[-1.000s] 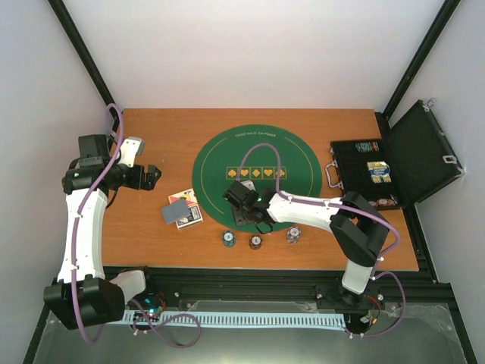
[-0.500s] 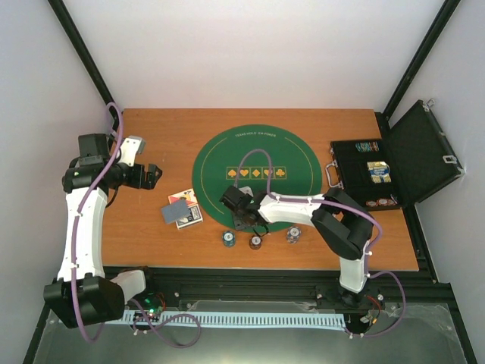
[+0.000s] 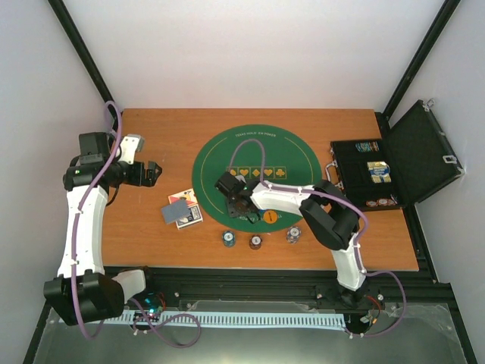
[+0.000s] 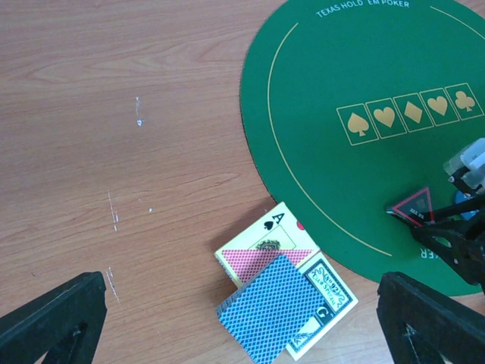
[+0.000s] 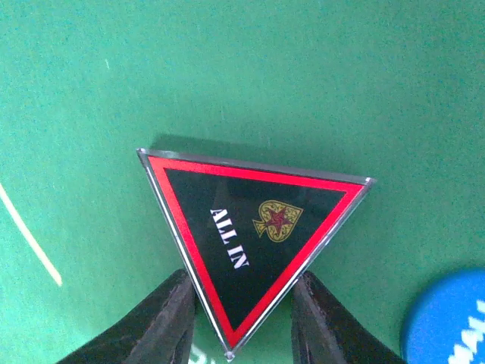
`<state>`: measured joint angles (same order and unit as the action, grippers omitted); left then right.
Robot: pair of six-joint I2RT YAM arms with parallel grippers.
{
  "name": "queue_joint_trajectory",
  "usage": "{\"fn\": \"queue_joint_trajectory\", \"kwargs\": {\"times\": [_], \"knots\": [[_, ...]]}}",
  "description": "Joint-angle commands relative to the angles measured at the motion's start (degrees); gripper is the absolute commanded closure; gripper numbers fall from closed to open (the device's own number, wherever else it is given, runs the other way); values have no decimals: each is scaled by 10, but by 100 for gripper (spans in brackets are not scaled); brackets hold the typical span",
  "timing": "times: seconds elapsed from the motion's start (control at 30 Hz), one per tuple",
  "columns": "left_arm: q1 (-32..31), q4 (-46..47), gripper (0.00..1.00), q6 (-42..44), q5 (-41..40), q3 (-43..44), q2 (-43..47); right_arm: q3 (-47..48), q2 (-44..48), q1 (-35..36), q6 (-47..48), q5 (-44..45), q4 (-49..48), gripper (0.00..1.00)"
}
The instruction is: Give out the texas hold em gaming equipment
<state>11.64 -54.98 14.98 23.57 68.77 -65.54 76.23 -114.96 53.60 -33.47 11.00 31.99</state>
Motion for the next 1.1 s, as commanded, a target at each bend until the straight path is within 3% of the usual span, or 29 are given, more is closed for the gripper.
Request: {"fn": "queue_joint_trajectory", "kwargs": {"times": [0.0,0.47,0.83,0.93,1.07], "knots": [[2,25,0,-34,-9,25,-12,51,-73,-23,49,-23,-2,65],[2,24,0,-45,-19,52,-34,316,-238,-61,183,-116,75,64],[1,15,0,-41,-22,58,-37,493,-317,-61,191,-147,130,61],[1,9,0,-36,-27,58,-37,494,-297,-65,182,-127,138,56],[2,-2,0,-27,-23,57,-39,392,-207,-74,174,-95,112,44]]}}
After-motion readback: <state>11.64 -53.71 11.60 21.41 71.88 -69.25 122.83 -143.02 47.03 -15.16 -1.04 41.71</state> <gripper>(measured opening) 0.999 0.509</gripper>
